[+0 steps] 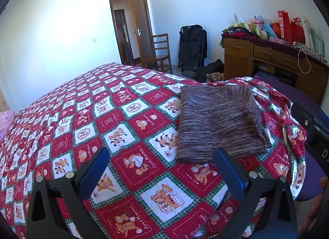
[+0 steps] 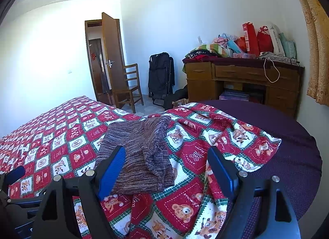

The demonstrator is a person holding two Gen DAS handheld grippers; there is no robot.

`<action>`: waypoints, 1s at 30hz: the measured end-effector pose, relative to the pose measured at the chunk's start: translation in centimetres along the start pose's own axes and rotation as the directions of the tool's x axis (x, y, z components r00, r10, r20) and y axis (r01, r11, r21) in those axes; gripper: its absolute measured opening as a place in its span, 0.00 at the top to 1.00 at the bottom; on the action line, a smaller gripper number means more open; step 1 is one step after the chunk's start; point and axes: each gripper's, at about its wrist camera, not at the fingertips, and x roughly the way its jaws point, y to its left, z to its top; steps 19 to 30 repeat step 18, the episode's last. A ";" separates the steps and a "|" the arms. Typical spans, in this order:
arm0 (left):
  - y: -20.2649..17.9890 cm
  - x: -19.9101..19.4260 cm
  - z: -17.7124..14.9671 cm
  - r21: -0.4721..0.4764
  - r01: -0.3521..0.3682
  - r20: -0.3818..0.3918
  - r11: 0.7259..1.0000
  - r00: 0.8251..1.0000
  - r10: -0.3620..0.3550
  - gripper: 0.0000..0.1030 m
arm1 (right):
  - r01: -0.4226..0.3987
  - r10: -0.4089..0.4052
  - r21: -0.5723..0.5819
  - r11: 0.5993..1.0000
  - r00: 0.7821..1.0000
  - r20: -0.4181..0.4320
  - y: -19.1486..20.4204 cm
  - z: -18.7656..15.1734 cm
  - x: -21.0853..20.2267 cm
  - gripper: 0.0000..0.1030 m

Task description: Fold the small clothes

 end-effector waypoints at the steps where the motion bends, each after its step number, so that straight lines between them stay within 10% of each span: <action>1: 0.1 0.1 0.0 -0.003 0.007 -0.004 1.000 1.000 -0.007 0.00 | 0.000 0.000 0.000 1.000 1.000 -0.001 0.0 0.0 0.0 0.20; 30: 0.8 0.4 0.0 -0.033 0.042 -0.003 0.999 0.999 -0.042 0.00 | -0.003 0.003 -0.008 1.000 1.000 -0.029 0.3 -0.3 0.4 0.20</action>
